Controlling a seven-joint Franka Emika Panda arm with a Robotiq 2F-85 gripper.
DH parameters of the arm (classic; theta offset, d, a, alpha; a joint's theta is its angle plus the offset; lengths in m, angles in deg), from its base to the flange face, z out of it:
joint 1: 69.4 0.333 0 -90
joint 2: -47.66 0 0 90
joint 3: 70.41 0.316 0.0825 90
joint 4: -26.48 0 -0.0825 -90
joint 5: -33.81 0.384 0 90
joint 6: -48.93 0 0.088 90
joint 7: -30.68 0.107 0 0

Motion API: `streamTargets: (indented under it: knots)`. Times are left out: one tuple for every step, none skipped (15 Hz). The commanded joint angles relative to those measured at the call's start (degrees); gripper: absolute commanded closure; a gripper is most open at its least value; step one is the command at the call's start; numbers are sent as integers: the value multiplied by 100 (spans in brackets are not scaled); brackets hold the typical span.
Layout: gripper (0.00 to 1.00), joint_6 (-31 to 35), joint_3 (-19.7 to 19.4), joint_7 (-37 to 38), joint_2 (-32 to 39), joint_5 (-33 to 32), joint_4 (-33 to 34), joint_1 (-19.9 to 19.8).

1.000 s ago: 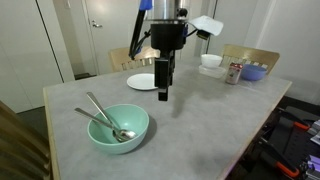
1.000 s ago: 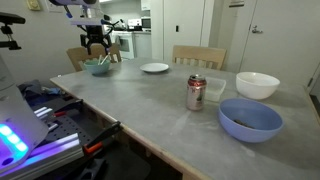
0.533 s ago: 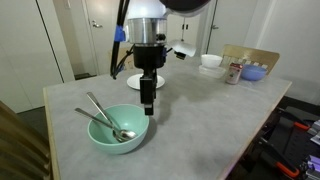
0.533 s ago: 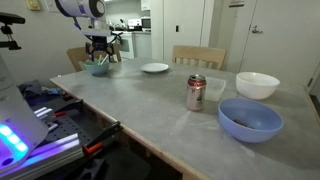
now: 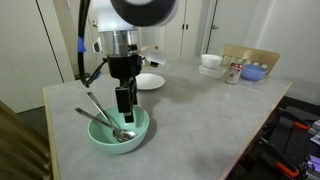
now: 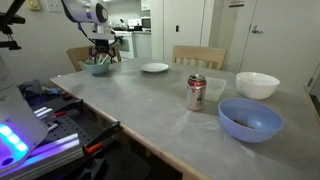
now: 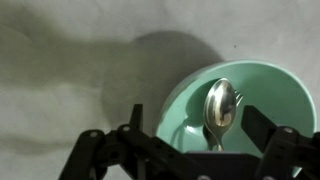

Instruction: Slide the green bowl to the right side of the table

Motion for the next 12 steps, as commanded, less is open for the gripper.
streamTargets:
  knots:
    - [0,-514,-43,-177,477,-67,707,89]
    - [11,-591,-41,-201,548,-57,808,88]
    - [26,-661,-43,-226,607,-51,905,82]
    - [34,-732,-54,-235,658,-55,1004,80]
    - [41,-776,-63,-243,694,-52,1074,71]
    - [48,-799,-111,-177,724,-87,1148,96]
    - [55,-827,-137,-142,747,-87,1197,98]
    - [62,-811,-177,-113,757,-116,1227,106]
    - [69,-817,-198,-109,764,-123,1257,107]
    - [77,-808,-226,-104,769,-140,1273,111]
    - [83,-787,-286,-14,769,-179,1284,140]
    - [91,-794,-299,1,774,-168,1293,123]
